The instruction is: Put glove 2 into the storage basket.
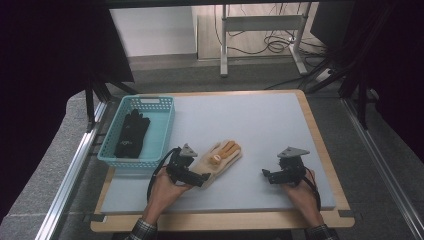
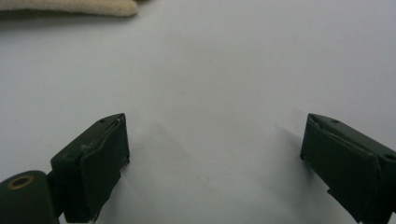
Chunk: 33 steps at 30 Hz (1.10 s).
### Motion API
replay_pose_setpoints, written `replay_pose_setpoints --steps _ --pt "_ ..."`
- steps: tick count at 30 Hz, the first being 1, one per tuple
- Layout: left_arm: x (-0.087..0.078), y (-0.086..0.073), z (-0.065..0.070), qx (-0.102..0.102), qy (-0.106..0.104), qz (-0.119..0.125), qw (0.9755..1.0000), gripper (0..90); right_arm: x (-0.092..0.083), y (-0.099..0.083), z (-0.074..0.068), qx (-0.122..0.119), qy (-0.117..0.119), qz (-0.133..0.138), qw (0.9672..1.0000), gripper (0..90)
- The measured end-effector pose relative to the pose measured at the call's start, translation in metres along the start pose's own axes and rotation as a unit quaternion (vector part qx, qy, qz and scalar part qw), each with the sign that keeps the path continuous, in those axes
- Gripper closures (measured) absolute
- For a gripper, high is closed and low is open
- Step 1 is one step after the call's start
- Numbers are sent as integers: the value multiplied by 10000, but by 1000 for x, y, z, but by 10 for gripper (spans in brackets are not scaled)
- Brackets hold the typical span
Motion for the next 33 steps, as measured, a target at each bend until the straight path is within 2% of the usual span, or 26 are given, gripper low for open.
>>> replay_pose_setpoints --steps 4,5,8,9,14,15,16,17,18,20,24,25,28,33 --pt "18 17 -4 -16 -96 -77 9999 51 0 0 0 12 3 -5 10000 75" --pt "18 17 -4 -16 -96 -77 9999 51 0 0 0 12 3 -5 10000 75" --pt "32 25 -5 -5 -51 -220 9997 52 0 0 0 12 4 -5 10000 75" --pt "40 28 -6 -46 23 -284 9996 52 0 0 0 13 3 -5 10000 75" --pt "54 31 -8 -76 -30 -481 9988 59 0 0 0 13 4 -5 10000 75" --pt "56 31 -8 -82 -58 -517 9986 97 0 0 0 15 6 -5 10000 75" --pt "60 31 -6 -68 -91 -575 9983 97 0 0 0 15 6 -5 10000 75" --pt "63 30 -4 -24 -20 -649 9979 111 0 0 0 14 5 -6 10000 75" --pt "66 31 2 105 223 -735 9970 124 0 0 0 16 7 -5 10000 75" --pt "67 32 3 79 236 -733 9970 134 0 0 0 15 5 -6 10000 75" --pt "65 32 9 69 250 -748 9969 228 0 0 0 13 4 -6 10000 75" --pt "64 33 11 83 241 -769 9967 335 0 0 0 13 3 -6 10000 75" --pt "61 34 11 48 178 -786 9967 492 0 0 0 12 1 -6 10000 75" --pt "59 34 9 18 73 -741 9972 582 0 0 0 13 2 -7 10000 75"
Point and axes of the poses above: each handheld gripper's, and its own axes: x roughly forward along the jaws, y roughly out of its top, z roughly to its right, the point moved 1 cm from there along x, roughly forward along the jaws, and after that the axes turned 13 degrees about -y, right-handed, at the moved point
